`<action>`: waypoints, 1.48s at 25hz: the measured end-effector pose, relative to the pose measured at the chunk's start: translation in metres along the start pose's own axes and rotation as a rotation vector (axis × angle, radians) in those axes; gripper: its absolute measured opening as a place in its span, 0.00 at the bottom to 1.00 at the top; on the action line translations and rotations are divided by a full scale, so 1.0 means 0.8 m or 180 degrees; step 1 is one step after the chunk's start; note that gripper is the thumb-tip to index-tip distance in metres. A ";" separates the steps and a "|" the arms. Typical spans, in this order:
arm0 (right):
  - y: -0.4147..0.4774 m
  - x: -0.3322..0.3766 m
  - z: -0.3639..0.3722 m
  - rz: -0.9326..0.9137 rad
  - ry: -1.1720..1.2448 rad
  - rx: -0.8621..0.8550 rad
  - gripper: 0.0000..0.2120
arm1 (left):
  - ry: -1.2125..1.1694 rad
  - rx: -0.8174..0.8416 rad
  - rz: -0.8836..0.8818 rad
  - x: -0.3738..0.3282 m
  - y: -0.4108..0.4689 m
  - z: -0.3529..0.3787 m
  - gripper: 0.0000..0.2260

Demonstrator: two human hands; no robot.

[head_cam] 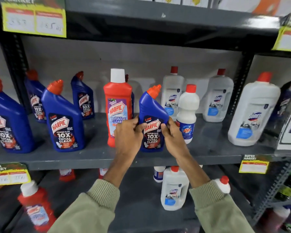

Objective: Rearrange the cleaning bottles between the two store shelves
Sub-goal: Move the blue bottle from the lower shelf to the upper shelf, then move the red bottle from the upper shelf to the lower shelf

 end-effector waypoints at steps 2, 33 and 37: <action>0.001 -0.003 0.002 -0.0012 -0.0099 0.0012 0.19 | -0.0025 0.0055 -0.0023 0.003 0.001 0.003 0.09; -0.049 0.074 0.148 -0.0384 0.0037 -0.0147 0.18 | -0.0958 -0.0426 -0.0223 0.048 -0.009 -0.125 0.14; -0.124 0.071 0.139 -0.0466 0.0295 0.0126 0.17 | -0.1019 -0.0555 -0.0182 0.052 -0.078 -0.154 0.15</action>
Point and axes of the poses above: each hand's wrist, its own y-axis towards the middle knuckle, its own z-axis out of the palm, x = y × z, the point moved 2 cm from there along y, towards the middle knuckle, and after that the axes turned 10 degrees about y, right-handed, at the moved point
